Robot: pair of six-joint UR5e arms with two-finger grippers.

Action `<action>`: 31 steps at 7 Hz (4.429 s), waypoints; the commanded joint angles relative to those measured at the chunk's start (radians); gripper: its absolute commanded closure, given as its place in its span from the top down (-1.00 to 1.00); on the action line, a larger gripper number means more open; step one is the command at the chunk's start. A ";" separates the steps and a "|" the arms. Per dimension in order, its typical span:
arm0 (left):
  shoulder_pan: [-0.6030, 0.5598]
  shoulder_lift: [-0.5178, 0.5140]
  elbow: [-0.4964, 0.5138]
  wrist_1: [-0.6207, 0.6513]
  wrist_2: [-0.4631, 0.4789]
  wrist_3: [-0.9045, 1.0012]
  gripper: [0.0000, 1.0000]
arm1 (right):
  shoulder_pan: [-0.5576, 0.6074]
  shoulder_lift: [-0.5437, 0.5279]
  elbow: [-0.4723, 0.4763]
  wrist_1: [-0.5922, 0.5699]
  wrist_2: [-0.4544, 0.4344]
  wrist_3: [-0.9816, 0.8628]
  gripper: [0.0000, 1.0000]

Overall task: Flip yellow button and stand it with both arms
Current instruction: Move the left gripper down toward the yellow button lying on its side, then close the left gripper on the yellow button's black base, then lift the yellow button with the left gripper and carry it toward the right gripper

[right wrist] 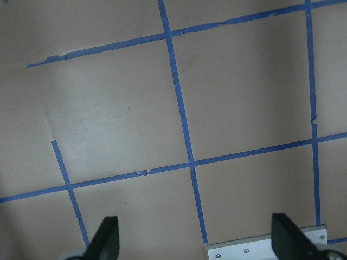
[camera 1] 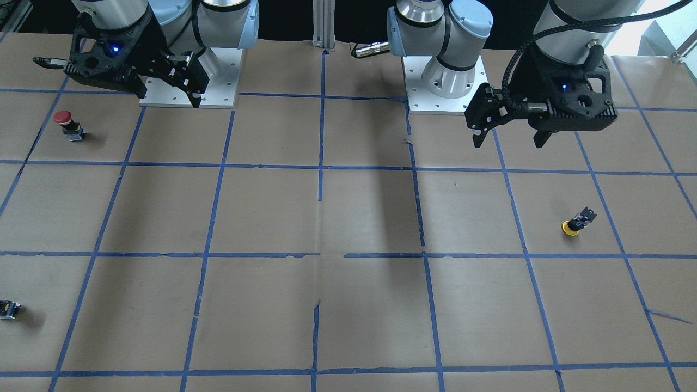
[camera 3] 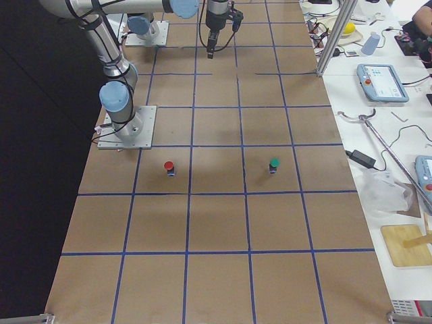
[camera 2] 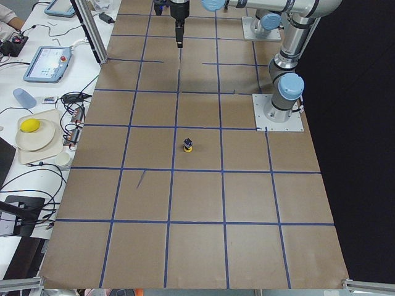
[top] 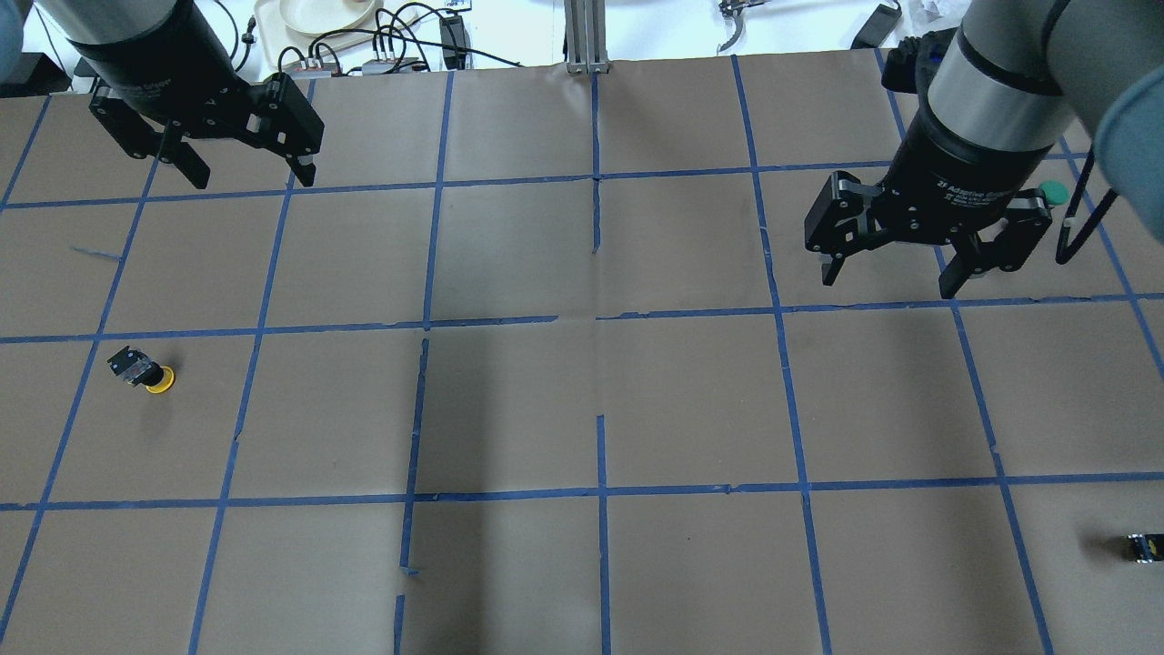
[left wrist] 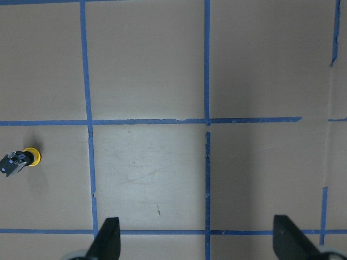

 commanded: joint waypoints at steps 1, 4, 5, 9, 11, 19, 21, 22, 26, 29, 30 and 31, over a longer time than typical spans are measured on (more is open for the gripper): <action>0.002 -0.004 -0.005 -0.011 0.017 0.012 1.00 | 0.000 -0.007 0.003 -0.001 0.000 0.001 1.00; 0.145 -0.019 -0.049 -0.031 0.029 0.171 0.99 | 0.000 -0.009 0.003 -0.001 -0.002 -0.005 1.00; 0.237 -0.019 -0.119 -0.013 0.029 0.364 0.99 | 0.000 -0.009 0.005 0.000 -0.002 -0.007 1.00; 0.501 -0.063 -0.408 0.457 0.022 1.052 0.99 | 0.000 -0.009 0.009 0.000 -0.002 -0.008 1.00; 0.579 -0.151 -0.462 0.611 0.020 1.349 0.97 | 0.000 -0.038 0.063 -0.001 -0.003 -0.005 1.00; 0.627 -0.295 -0.493 0.728 0.002 1.524 0.68 | -0.008 -0.053 0.160 -0.118 0.000 -0.014 1.00; 0.623 -0.283 -0.496 0.735 0.005 1.525 0.14 | -0.008 -0.055 0.160 -0.119 0.001 -0.013 1.00; 0.618 -0.275 -0.496 0.733 0.006 1.525 -0.31 | -0.008 -0.056 0.160 -0.116 0.000 -0.013 1.00; 0.545 -0.147 -0.464 0.507 -0.113 1.415 -0.58 | -0.006 -0.067 0.149 -0.115 0.012 0.002 1.00; 0.333 -0.019 -0.415 0.144 -0.362 0.960 -0.58 | -0.017 -0.164 0.138 -0.034 -0.005 -0.002 1.00; 0.301 0.004 -0.416 0.062 -0.535 0.843 -0.57 | -0.014 -0.161 0.141 0.004 -0.005 -0.013 1.00; 0.238 0.042 -0.414 0.031 -0.651 0.736 -0.57 | -0.014 -0.159 0.143 0.021 0.004 0.002 1.00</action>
